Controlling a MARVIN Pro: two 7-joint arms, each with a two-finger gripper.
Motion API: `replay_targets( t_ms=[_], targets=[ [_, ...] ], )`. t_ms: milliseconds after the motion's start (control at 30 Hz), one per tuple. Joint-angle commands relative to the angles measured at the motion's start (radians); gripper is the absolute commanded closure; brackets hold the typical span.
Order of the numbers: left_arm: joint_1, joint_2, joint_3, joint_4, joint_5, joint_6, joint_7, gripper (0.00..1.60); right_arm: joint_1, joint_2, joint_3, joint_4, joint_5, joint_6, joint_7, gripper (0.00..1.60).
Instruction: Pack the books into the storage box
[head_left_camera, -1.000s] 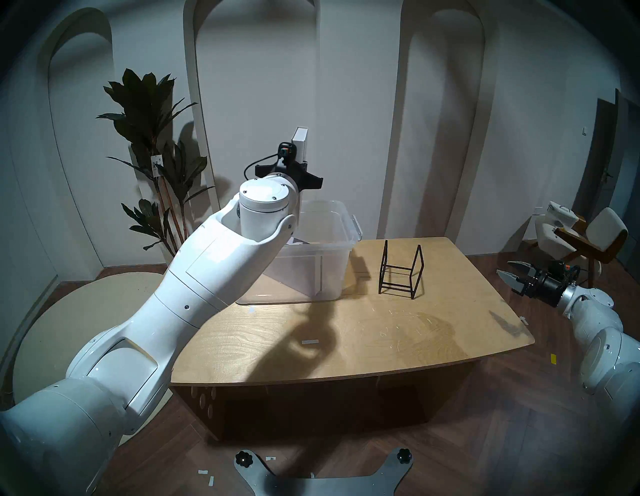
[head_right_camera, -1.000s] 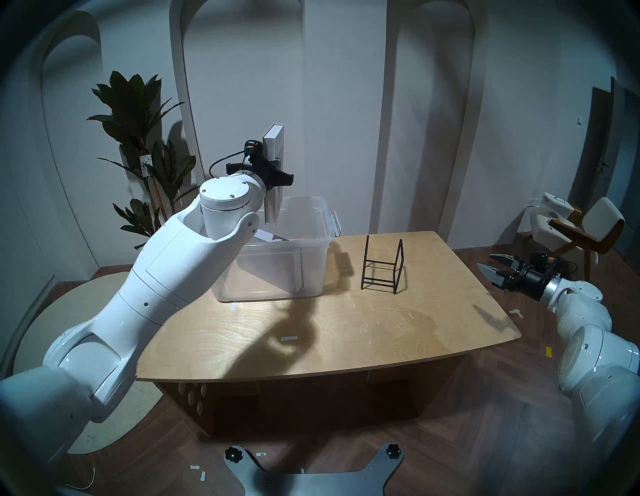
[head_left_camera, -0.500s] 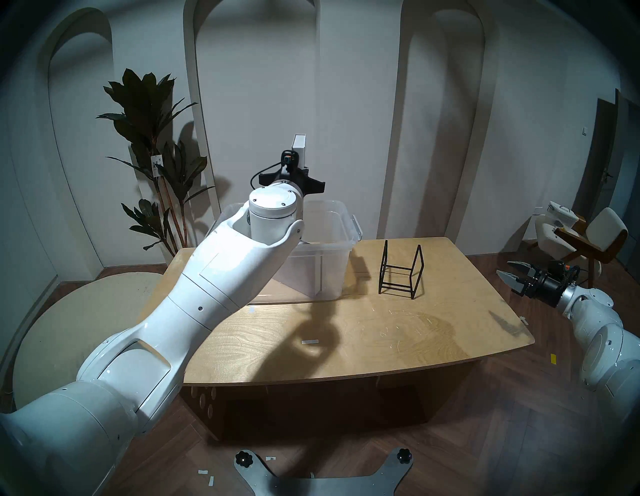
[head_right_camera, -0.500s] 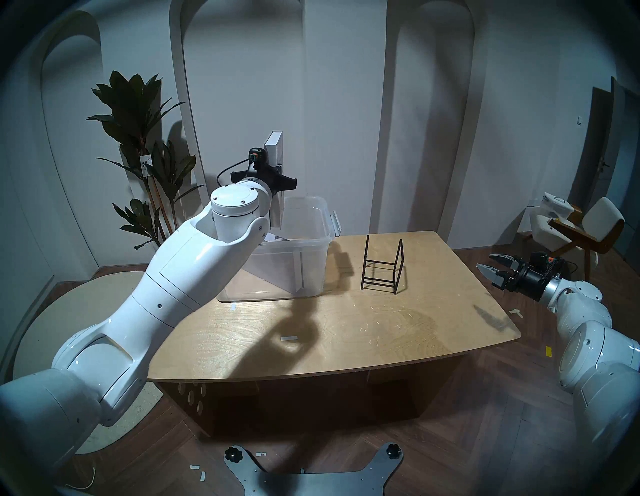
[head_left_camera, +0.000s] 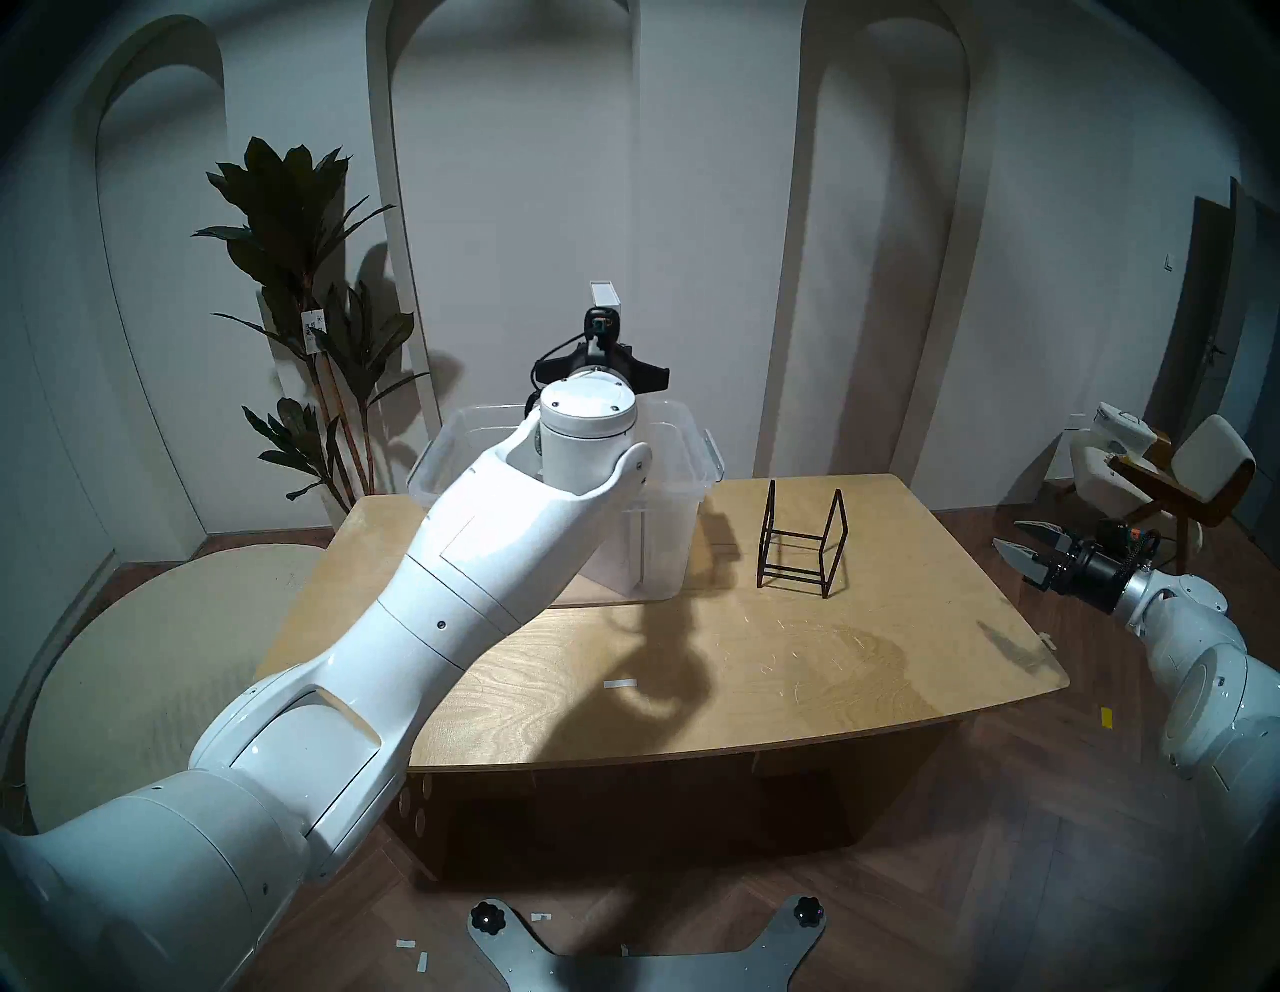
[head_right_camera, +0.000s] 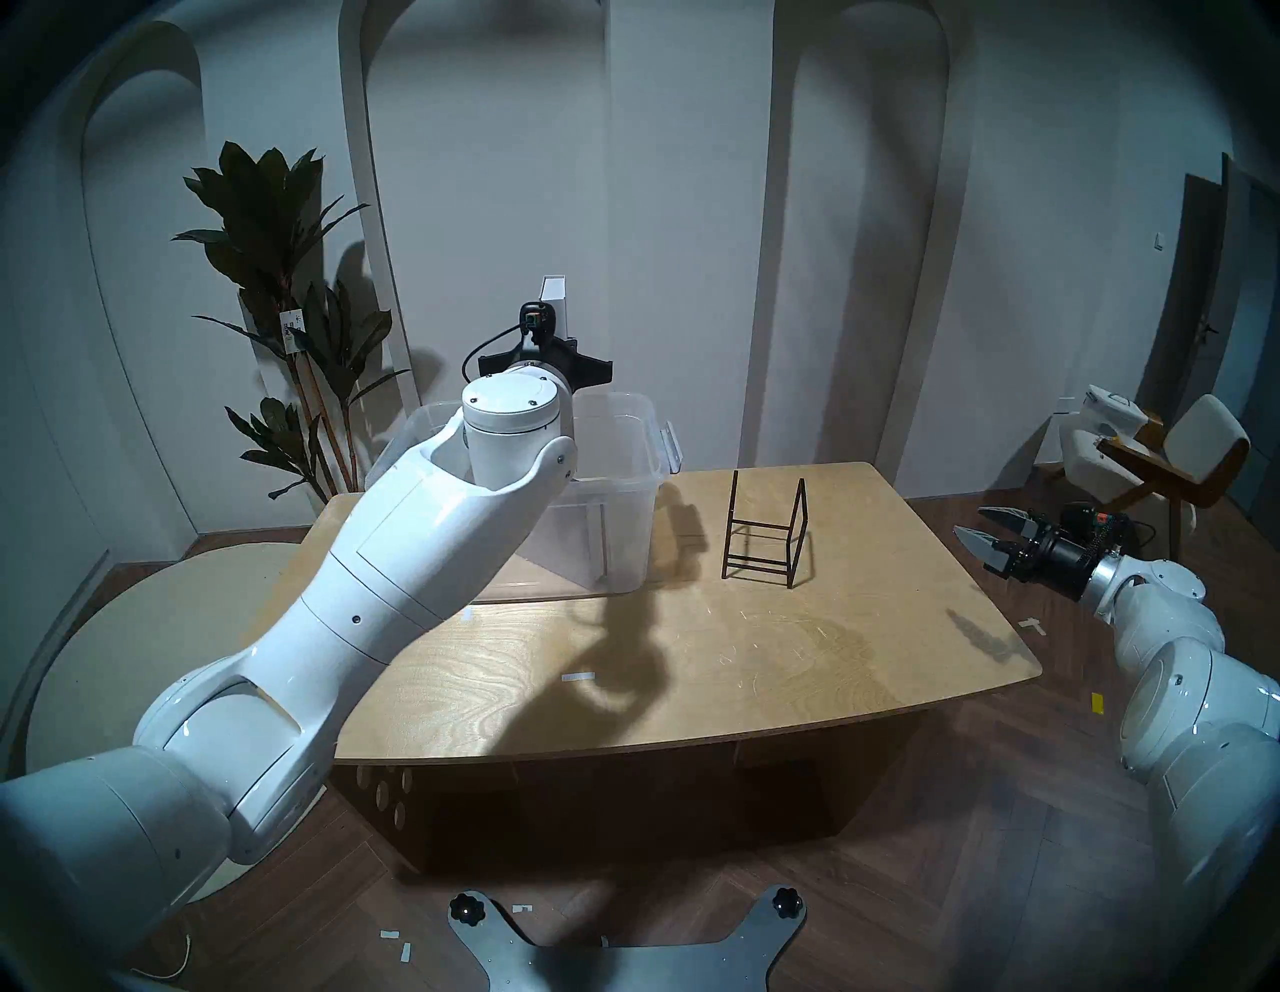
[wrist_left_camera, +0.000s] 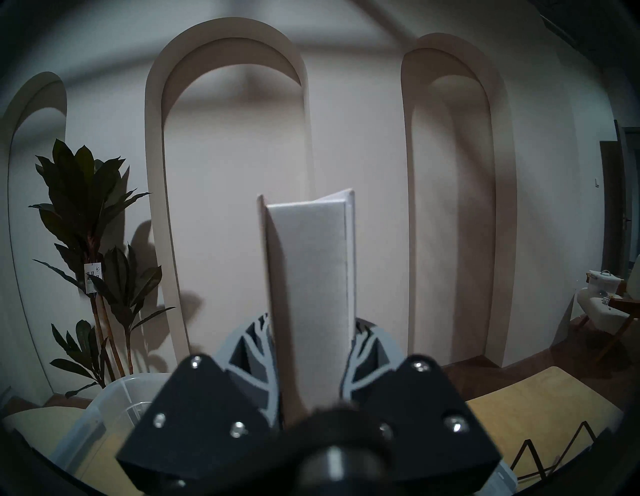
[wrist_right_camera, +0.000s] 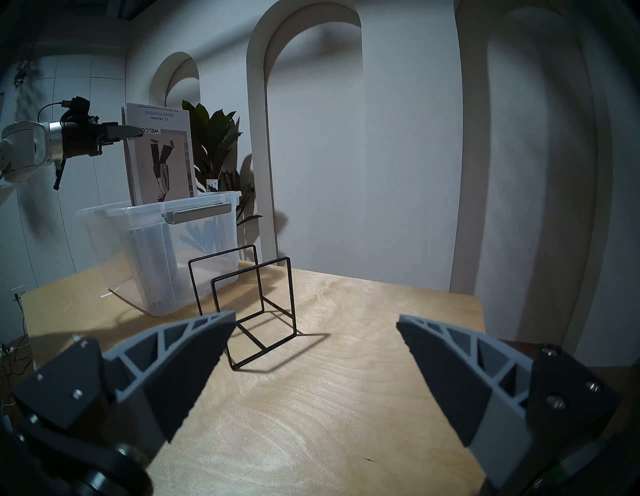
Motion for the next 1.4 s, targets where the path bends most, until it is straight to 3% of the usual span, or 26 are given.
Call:
replay_targets(
  t_ms=[0, 367, 500, 667, 1100, 1133, 1167, 1200, 1233, 1367],
  targets=[
    [-0.014, -0.034, -0.013, -0.031, -0.015, 0.028, 0.028, 1.6, 0.026, 0.011, -0.001, 0.004, 0.0, -0.004, 0.0, 0.0],
    [-0.031, -0.045, -0.005, 0.009, -0.021, -0.001, 0.014, 1.6, 0.033, 0.013, -0.001, 0.014, -0.005, -0.009, 0.001, 0.0],
    [-0.03, -0.04, 0.007, 0.009, -0.024, -0.033, -0.028, 1.6, 0.036, 0.013, 0.0, 0.017, -0.007, -0.011, 0.002, 0.0],
    [-0.036, -0.064, 0.008, 0.033, -0.007, -0.059, -0.01, 1.6, 0.038, 0.014, 0.0, 0.021, -0.009, -0.013, 0.002, 0.0],
    [-0.031, -0.067, 0.013, 0.039, 0.0, -0.05, 0.004, 1.6, 0.045, 0.016, 0.0, 0.031, -0.014, -0.017, 0.003, 0.0],
    [-0.03, -0.057, 0.026, 0.025, 0.008, -0.045, -0.005, 1.46, 0.045, 0.016, 0.001, 0.032, -0.014, -0.018, 0.003, 0.0],
    [-0.029, -0.046, 0.036, 0.014, 0.019, -0.064, -0.02, 0.97, 0.045, 0.016, 0.001, 0.031, -0.014, -0.018, 0.003, 0.0],
    [-0.029, -0.046, 0.036, 0.014, 0.019, -0.064, -0.02, 0.97, 0.045, 0.016, 0.001, 0.031, -0.014, -0.018, 0.003, 0.0],
    [-0.031, -0.039, 0.045, -0.006, 0.029, -0.056, -0.014, 0.0, 0.045, 0.016, 0.001, 0.031, -0.015, -0.018, 0.003, 0.0],
    [-0.037, -0.025, 0.056, -0.034, 0.046, -0.051, -0.009, 0.0, 0.045, 0.016, 0.002, 0.032, -0.015, -0.019, 0.003, 0.0]
  ],
)
